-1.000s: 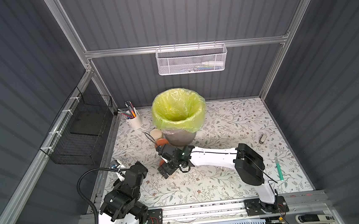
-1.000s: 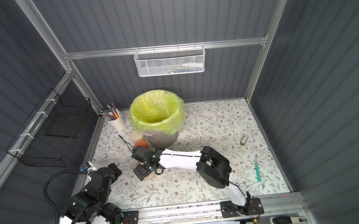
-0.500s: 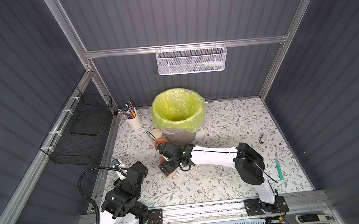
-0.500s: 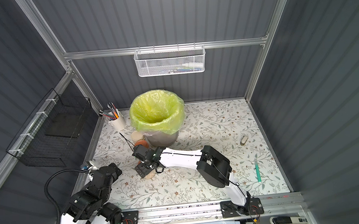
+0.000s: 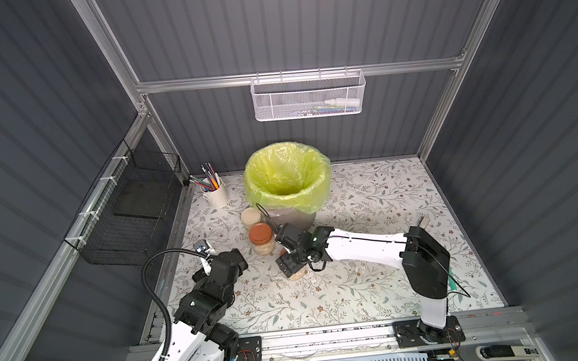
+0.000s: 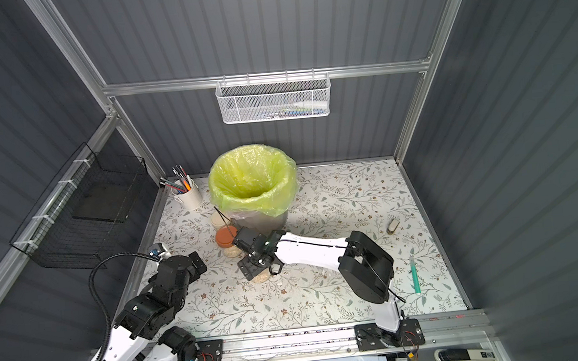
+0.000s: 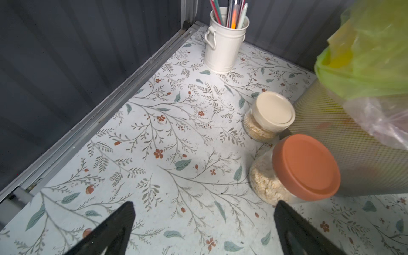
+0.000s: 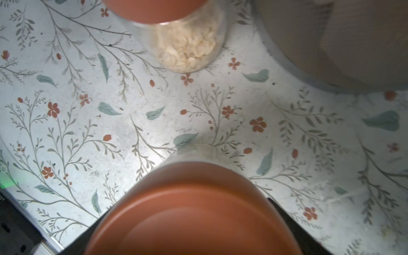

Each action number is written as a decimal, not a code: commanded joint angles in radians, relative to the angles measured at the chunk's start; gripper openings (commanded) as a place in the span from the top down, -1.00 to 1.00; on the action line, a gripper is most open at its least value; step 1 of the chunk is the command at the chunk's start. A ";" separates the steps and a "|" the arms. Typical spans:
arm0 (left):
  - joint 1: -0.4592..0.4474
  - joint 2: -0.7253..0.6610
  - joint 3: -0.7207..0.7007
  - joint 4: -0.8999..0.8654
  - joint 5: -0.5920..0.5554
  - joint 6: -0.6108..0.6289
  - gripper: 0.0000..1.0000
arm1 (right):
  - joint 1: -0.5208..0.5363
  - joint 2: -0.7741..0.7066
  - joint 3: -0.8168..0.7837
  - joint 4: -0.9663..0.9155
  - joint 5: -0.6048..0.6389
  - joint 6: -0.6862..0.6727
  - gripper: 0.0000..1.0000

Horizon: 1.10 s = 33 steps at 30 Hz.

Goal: Empty expired oatmeal from jars
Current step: Pick up the jar from the center of the board.

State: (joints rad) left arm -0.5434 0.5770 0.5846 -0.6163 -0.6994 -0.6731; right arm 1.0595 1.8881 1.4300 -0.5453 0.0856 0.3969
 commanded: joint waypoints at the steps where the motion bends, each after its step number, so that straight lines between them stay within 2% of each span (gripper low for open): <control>1: 0.002 -0.024 -0.037 0.186 0.093 0.132 -1.00 | -0.018 -0.078 -0.033 0.008 0.038 0.027 -0.30; 9: -0.002 0.095 -0.060 0.464 0.380 0.268 -0.99 | -0.075 -0.211 -0.156 -0.029 0.037 0.066 -0.30; 12: -0.021 0.123 -0.054 0.548 0.438 0.316 -1.00 | -0.104 -0.272 -0.209 -0.042 0.031 0.086 -0.30; 17: -0.083 0.208 -0.011 0.627 0.483 0.391 -0.99 | -0.181 -0.398 -0.310 -0.048 0.039 0.144 -0.30; 21: -0.193 0.296 0.012 0.721 0.532 0.472 -0.99 | -0.242 -0.476 -0.363 -0.080 0.059 0.166 -0.30; 25: -0.242 0.415 0.085 0.731 0.642 0.512 -1.00 | -0.307 -0.550 -0.399 -0.107 0.043 0.177 -0.31; 33: -0.428 0.450 0.089 0.778 0.593 0.613 -1.00 | -0.452 -0.724 -0.450 -0.161 -0.065 0.187 -0.31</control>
State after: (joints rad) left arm -0.9241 1.0168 0.6388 0.1295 -0.1036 -0.1318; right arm 0.6445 1.2160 0.9611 -0.6903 0.0723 0.5728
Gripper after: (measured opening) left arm 0.997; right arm 0.879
